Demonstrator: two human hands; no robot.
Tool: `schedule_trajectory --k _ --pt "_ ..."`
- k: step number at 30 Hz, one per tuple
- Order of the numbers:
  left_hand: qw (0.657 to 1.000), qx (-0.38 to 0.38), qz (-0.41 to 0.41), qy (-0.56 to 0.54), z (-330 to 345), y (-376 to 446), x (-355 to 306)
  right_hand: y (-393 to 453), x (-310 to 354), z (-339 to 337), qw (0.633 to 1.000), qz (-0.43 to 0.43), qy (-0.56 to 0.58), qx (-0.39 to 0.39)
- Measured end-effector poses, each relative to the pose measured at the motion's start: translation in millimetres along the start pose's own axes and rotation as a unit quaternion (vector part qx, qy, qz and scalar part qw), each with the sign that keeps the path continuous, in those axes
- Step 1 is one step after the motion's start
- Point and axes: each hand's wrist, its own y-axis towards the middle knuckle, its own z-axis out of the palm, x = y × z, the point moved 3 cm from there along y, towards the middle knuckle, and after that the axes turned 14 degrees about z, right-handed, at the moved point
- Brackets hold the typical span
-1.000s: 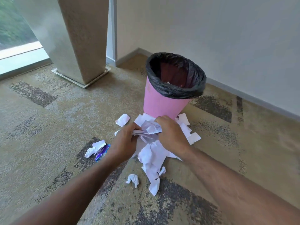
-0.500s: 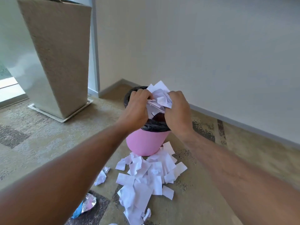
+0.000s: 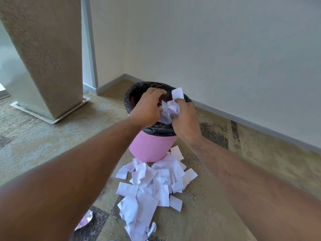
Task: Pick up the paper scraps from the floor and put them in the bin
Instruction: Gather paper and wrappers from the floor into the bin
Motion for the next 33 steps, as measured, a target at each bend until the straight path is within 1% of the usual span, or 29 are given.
schedule_trajectory --k 2,4,7,9,12,14,16,17,19,21,23,25,27,29,31,33 --pt "1.0 0.002 -0.001 -0.003 -5 -2 -4 -1 -3 2 1.0 -0.006 0.009 -0.007" --pt "1.0 -0.013 -0.005 -0.002 -11 -9 -8 -2 -4 2 1.0 -0.005 0.015 -0.012" --pt "0.999 -0.038 -0.012 -0.012 -20 -31 -12 -3 -7 4 1.0 -0.002 -0.004 -0.008" --pt "0.999 -0.049 -0.005 -0.016 -25 -53 -12 -7 -5 4 1.0 -0.011 0.005 -0.017" --pt "0.996 -0.089 -0.003 -0.004 -39 -95 -4 -27 1 3 0.995 -0.072 0.022 -0.067" --pt "0.993 -0.115 -0.029 0.005 -49 -128 6 -52 8 4 0.984 -0.136 0.033 -0.108" --pt "0.991 -0.106 -0.08 0.005 -56 -165 22 -82 14 12 0.974 -0.183 0.046 -0.124" --pt "0.99 -0.076 -0.116 0.003 -57 -185 32 -98 15 20 0.972 -0.196 0.045 -0.118" --pt "0.981 0.022 -0.195 0.001 -56 -228 57 -131 15 41 0.973 -0.213 0.034 -0.083" --pt "0.956 0.123 -0.264 0.018 -54 -273 77 -163 9 66 0.979 -0.204 0.001 -0.011" --pt "0.925 0.209 -0.312 0.059 -55 -312 89 -195 -3 93 0.98 -0.148 -0.074 0.109" --pt "0.89 0.275 -0.353 0.087 -53 -344 96 -227 -23 115 0.963 -0.061 -0.15 0.215" --pt "0.868 0.309 -0.378 0.09 -47 -368 99 -255 -43 132 0.937 0.019 -0.189 0.294" --pt "0.86 0.313 -0.393 0.089 -36 -382 95 -276 -59 145 0.908 0.073 -0.209 0.356" --pt "0.861 0.301 -0.4 0.089 -22 -385 85 -290 -66 151 0.89 0.109 -0.211 0.389" --pt "0.873 0.29 -0.379 0.098 -9 -381 72 -299 -65 154 0.885 0.125 -0.203 0.399"
